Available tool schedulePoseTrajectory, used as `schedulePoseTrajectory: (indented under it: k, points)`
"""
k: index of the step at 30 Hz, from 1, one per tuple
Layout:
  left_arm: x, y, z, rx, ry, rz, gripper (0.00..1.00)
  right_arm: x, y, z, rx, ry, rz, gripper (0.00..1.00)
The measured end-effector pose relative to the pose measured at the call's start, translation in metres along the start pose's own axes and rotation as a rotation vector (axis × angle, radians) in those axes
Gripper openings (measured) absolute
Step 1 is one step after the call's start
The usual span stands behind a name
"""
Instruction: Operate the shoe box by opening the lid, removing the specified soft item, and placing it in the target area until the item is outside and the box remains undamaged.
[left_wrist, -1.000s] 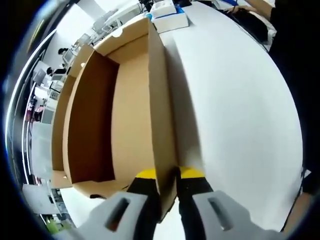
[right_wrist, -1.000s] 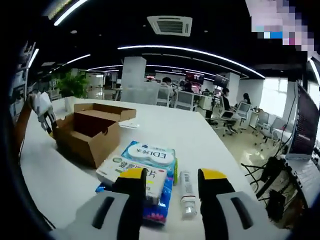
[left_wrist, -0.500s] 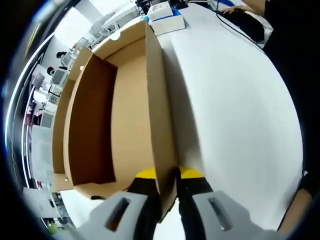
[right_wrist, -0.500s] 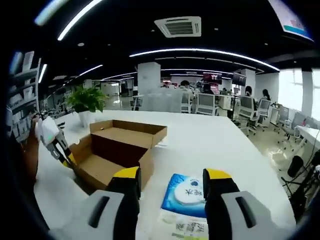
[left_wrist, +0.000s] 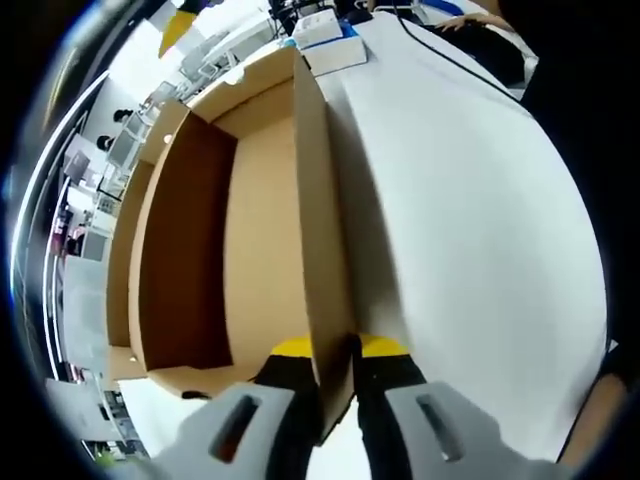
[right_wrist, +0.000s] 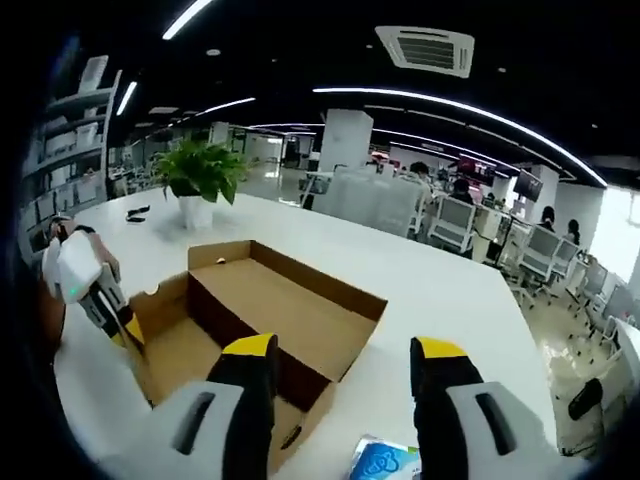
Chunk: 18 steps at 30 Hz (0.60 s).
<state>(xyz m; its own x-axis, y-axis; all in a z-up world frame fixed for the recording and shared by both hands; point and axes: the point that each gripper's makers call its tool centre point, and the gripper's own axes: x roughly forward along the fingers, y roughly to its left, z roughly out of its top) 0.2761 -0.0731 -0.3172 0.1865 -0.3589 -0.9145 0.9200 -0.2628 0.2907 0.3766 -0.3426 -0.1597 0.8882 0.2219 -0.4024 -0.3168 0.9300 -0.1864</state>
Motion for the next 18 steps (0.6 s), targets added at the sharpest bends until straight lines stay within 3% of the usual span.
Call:
schedulePoseTrajectory:
  k: [7,9,10,18]
  points:
    - [0.001,-0.001,0.0,0.0,-0.006,-0.004,0.1,0.043,-0.025,0.004,0.004,0.088,0.005,0.52]
    - [0.001,-0.001,0.0,-0.003,-0.006,-0.005,0.1,0.049,-0.033,-0.001,0.02,0.134,-0.012,0.53]
    - [0.001,-0.001,0.0,-0.003,-0.004,-0.004,0.1,0.056,-0.039,-0.01,0.001,0.209,-0.028,0.55]
    - [0.001,-0.001,0.0,0.001,-0.004,-0.005,0.1,0.096,-0.045,-0.008,0.016,0.262,0.005,0.55]
